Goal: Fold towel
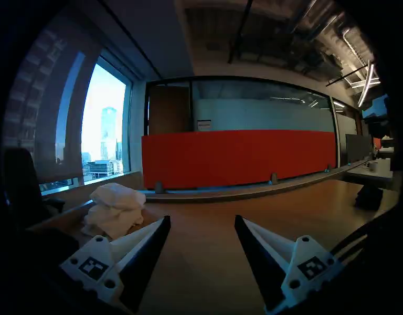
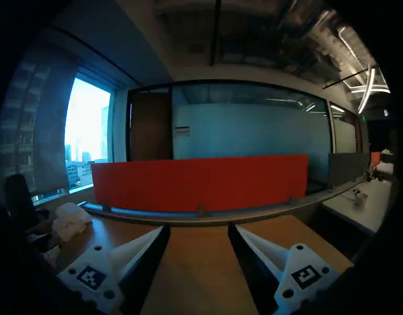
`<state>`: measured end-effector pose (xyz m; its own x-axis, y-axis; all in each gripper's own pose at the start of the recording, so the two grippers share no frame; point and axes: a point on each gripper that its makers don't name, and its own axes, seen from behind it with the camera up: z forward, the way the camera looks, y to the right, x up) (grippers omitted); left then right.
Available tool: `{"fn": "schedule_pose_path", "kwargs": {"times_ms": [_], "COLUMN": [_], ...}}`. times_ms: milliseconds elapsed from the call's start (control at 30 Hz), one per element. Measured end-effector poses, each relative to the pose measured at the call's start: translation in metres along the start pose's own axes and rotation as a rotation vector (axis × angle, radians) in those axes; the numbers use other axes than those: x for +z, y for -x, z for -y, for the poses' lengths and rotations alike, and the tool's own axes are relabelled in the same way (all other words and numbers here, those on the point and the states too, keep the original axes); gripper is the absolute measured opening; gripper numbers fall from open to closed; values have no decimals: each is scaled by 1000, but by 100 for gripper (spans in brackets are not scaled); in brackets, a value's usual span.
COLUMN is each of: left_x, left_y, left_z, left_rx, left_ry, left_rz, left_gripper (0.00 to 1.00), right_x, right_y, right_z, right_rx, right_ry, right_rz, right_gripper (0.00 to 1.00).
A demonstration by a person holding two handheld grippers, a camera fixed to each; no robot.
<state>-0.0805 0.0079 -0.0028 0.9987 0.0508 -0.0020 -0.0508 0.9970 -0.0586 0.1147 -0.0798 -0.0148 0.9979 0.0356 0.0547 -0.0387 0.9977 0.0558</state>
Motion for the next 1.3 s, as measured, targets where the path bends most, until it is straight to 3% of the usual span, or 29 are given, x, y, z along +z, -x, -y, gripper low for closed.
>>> {"fn": "schedule_pose_path", "kwargs": {"times_ms": [367, 800, 1300], "left_x": [4, 3, 5], "left_y": [22, 39, 41], "left_z": [-5, 5, 10], "left_rx": [-8, -33, -35], "left_ry": [2, -19, -23], "left_rz": [-9, 5, 9], "left_gripper": [90, 90, 90], "right_x": [2, 4, 2], "right_y": [13, 23, 27], "right_z": [-3, -6, 0], "right_rx": [-3, -8, -14], "right_ry": [0, 2, -4], "right_rz": [-1, 9, 16], "right_gripper": [85, 84, 84]}}
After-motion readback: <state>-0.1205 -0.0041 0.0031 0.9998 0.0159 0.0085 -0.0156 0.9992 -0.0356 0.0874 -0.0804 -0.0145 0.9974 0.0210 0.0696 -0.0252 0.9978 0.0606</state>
